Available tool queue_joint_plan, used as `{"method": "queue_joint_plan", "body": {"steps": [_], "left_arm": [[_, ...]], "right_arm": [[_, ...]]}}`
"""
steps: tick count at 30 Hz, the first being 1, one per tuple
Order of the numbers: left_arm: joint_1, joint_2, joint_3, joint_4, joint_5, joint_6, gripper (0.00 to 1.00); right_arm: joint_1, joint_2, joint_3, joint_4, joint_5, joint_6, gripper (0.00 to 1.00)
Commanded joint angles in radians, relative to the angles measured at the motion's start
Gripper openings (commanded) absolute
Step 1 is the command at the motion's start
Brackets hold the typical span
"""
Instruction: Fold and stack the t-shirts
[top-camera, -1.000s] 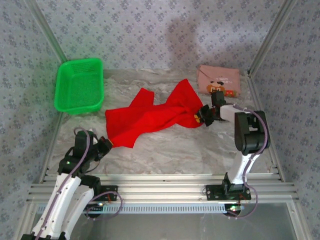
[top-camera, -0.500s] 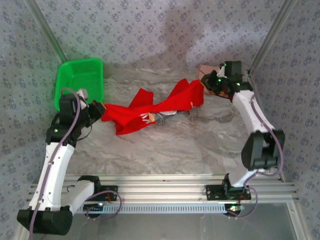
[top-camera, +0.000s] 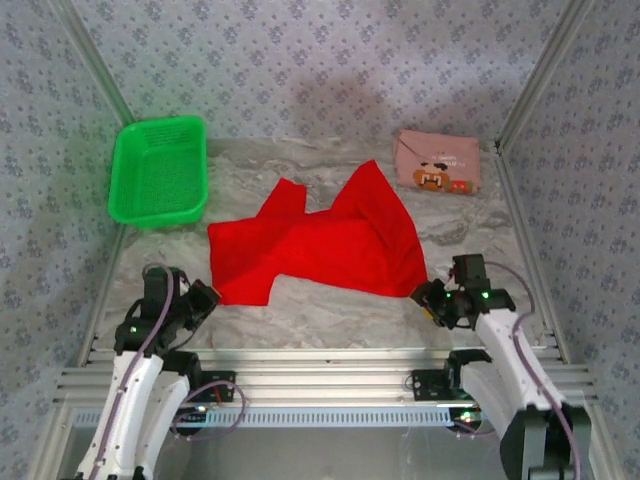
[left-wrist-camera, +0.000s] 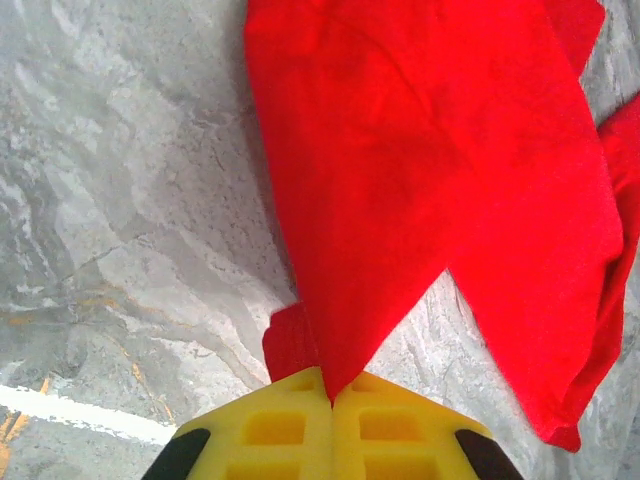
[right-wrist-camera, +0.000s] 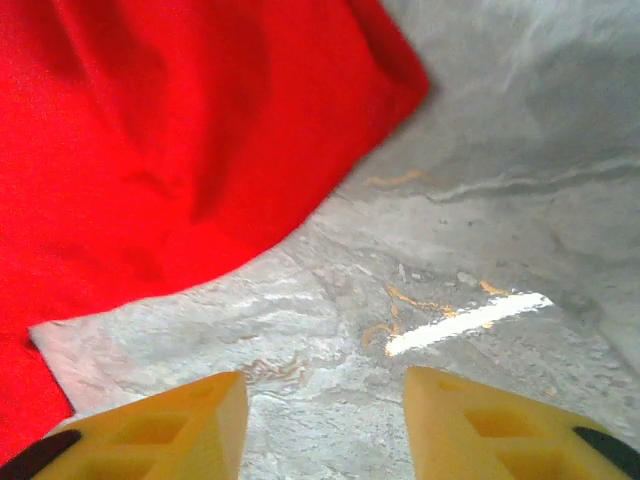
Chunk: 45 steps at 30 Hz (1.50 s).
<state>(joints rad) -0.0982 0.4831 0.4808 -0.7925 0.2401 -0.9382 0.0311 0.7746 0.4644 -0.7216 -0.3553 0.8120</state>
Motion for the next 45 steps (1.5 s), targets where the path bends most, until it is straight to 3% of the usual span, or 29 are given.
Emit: {"method": "queue_joint_plan", "body": {"steps": [1, 12, 29, 33, 39, 41, 43, 45], "left_arm": [[0.003, 0.015, 0.020, 0.012, 0.015, -0.042, 0.00], [0.002, 0.052, 0.050, 0.045, 0.031, 0.005, 0.00], [0.002, 0.054, 0.054, 0.077, 0.059, 0.027, 0.00], [0.002, 0.051, 0.068, 0.071, 0.054, 0.031, 0.00], [0.001, 0.058, 0.116, 0.057, 0.049, 0.047, 0.00], [0.002, 0.063, 0.128, 0.056, 0.047, 0.051, 0.00], [0.001, 0.069, 0.153, 0.053, 0.044, 0.057, 0.00], [0.002, 0.081, 0.198, 0.042, 0.035, 0.077, 0.00]], "right_arm": [[-0.071, -0.013, 0.049, -0.110, 0.047, 0.035, 0.49], [-0.144, 0.310, 0.140, 0.054, -0.058, -0.015, 0.39], [-0.119, 0.543, 0.118, 0.286, -0.047, 0.070, 0.37], [-0.105, 0.614, 0.141, 0.269, -0.034, 0.057, 0.35], [-0.104, 0.676, 0.143, 0.250, 0.006, 0.053, 0.23], [-0.104, 0.683, 0.138, 0.268, 0.012, 0.058, 0.12], [-0.103, 0.653, 0.138, 0.296, 0.017, 0.080, 0.02], [-0.105, 0.570, 0.158, 0.286, 0.019, 0.092, 0.00]]}}
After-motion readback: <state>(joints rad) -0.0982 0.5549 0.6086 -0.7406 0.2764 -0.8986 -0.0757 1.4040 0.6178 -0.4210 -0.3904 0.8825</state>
